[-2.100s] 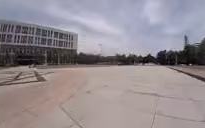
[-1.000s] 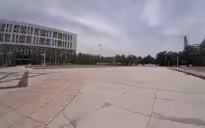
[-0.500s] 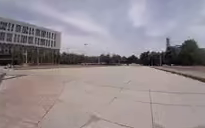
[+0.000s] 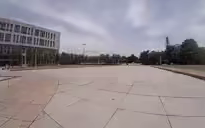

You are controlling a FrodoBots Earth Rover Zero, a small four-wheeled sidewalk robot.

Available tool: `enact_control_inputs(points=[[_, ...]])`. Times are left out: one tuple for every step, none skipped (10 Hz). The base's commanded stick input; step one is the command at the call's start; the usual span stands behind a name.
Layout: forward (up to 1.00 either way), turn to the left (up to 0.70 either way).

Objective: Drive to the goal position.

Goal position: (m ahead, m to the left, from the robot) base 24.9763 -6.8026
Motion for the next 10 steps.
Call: enact_control_inputs(points=[[1.00,0.00],[1.00,0.00],[1.00,0.00],[1.00,-0.09],[1.00,-0.26],[1.00,-0.34],[1.00,-0.40],[1.00,-0.40],[1.00,-0.24],[1.00,-0.04]])
